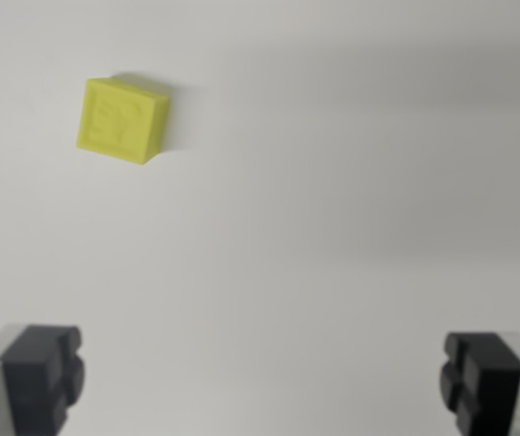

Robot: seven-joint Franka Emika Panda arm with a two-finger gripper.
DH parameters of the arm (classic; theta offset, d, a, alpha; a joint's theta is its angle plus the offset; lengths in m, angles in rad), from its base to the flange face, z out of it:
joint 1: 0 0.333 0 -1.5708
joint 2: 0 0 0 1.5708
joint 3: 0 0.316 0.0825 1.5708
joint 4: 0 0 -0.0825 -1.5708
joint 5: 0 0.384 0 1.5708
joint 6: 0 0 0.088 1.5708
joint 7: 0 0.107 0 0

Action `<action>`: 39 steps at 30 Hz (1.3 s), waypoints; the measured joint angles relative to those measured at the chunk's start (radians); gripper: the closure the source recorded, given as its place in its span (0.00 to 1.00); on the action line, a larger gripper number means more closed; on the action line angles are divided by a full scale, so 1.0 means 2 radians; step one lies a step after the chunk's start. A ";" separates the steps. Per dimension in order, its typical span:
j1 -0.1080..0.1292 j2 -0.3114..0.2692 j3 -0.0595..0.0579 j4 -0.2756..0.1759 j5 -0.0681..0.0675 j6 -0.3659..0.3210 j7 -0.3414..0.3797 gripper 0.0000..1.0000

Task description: Pick yellow cube

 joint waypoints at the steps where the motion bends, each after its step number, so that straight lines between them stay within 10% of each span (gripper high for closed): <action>1: 0.000 0.000 0.000 0.000 0.000 0.000 0.000 0.00; 39: 0.031 0.056 0.000 -0.032 0.002 0.088 0.065 0.00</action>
